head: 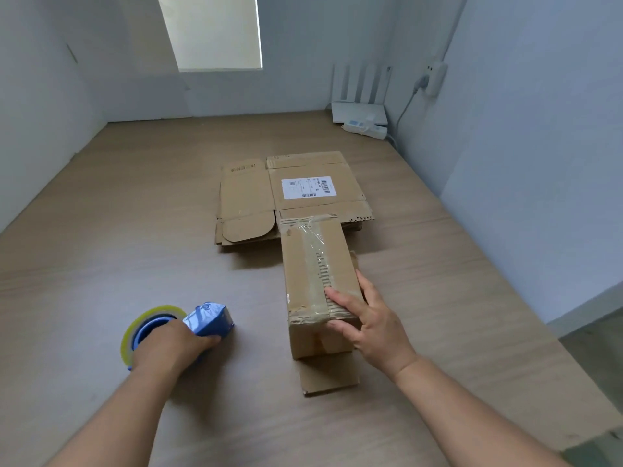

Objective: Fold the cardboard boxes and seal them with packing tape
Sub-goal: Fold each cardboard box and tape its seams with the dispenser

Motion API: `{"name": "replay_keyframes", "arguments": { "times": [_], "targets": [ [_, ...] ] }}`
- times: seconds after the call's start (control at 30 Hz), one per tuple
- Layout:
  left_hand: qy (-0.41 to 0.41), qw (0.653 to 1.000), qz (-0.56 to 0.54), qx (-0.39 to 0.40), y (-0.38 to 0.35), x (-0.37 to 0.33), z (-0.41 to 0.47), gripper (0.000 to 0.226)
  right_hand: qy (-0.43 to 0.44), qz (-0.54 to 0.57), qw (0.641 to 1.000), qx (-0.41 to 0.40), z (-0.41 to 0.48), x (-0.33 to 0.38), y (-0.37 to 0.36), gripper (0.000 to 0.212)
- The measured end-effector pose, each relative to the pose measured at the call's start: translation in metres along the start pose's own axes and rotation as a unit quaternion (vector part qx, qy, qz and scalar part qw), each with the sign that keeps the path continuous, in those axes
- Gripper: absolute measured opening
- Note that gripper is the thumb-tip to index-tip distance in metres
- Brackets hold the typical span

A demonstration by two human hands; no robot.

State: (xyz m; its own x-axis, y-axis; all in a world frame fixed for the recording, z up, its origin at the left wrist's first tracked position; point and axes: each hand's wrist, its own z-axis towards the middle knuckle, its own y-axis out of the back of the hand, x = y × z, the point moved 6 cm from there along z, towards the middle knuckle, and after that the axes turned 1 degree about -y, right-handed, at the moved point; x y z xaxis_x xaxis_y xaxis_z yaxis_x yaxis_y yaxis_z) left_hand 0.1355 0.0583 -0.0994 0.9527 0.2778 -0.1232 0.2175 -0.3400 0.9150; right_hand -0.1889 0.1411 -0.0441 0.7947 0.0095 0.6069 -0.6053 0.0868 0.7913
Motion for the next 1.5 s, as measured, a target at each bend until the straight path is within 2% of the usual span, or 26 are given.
{"name": "replay_keyframes", "arguments": {
  "times": [0.13, 0.2, 0.37, 0.5, 0.6, 0.7, 0.77, 0.9, 0.97, 1.03, 1.1, 1.2, 1.33, 1.5],
  "targets": [
    [-0.033, 0.999, -0.039, 0.01, 0.013, 0.008, 0.006, 0.05, -0.009, -0.013, 1.0, 0.016, 0.0, 0.003, 0.0, 0.059],
    [-0.066, 0.993, -0.099, 0.019, 0.02, 0.004, 0.002, 0.047, -0.014, -0.029, 0.999, 0.02, -0.001, 0.008, 0.001, 0.06],
    [-0.152, 0.968, -0.195, 0.051, 0.047, -0.025, -0.026, 0.035, 0.032, -0.038, 0.998, -0.029, 0.005, 0.031, 0.016, 0.049],
    [-0.21, 0.94, -0.256, 0.085, 0.075, -0.047, -0.052, 0.047, 0.054, -0.04, 0.997, -0.041, 0.009, 0.045, 0.029, 0.049],
    [-0.26, 0.921, -0.268, 0.106, 0.09, -0.06, -0.072, 0.045, 0.077, -0.004, 0.994, -0.077, 0.008, 0.06, 0.039, 0.045],
    [-0.299, 0.902, -0.284, 0.127, 0.097, -0.068, -0.087, 0.034, 0.094, 0.077, 0.987, -0.107, 0.008, 0.078, 0.05, 0.041],
    [-0.319, 0.89, -0.295, 0.138, 0.101, -0.07, -0.095, 0.037, 0.091, 0.121, 0.986, -0.074, 0.011, 0.091, 0.051, 0.039],
    [-0.337, 0.883, -0.293, 0.142, 0.103, -0.068, -0.104, 0.043, 0.076, 0.214, 0.972, 0.067, 0.013, 0.113, 0.041, 0.037],
    [-0.339, 0.883, -0.294, 0.137, 0.104, -0.066, -0.106, 0.041, 0.087, 0.263, 0.957, 0.087, 0.009, 0.123, 0.041, 0.031],
    [-0.341, 0.883, -0.294, 0.135, 0.105, -0.063, -0.107, 0.037, 0.111, 0.29, 0.947, 0.079, 0.004, 0.131, 0.045, 0.02],
    [-0.346, 0.883, -0.286, 0.138, 0.106, -0.06, -0.109, 0.034, 0.127, 0.301, 0.942, 0.072, 0.001, 0.135, 0.046, 0.019],
    [-0.358, 0.879, -0.277, 0.148, 0.109, -0.059, -0.114, 0.045, 0.113, 0.304, 0.944, 0.06, 0.001, 0.133, 0.045, 0.026],
    [-0.38, 0.865, -0.286, 0.16, 0.112, -0.065, -0.119, 0.056, 0.094, 0.293, 0.95, 0.057, 0.003, 0.129, 0.04, 0.022],
    [-0.402, 0.854, -0.281, 0.171, 0.113, -0.073, -0.122, 0.056, 0.04, 0.32, 0.945, -0.049, 0.001, 0.111, 0.037, 0.015]
  ]
}}
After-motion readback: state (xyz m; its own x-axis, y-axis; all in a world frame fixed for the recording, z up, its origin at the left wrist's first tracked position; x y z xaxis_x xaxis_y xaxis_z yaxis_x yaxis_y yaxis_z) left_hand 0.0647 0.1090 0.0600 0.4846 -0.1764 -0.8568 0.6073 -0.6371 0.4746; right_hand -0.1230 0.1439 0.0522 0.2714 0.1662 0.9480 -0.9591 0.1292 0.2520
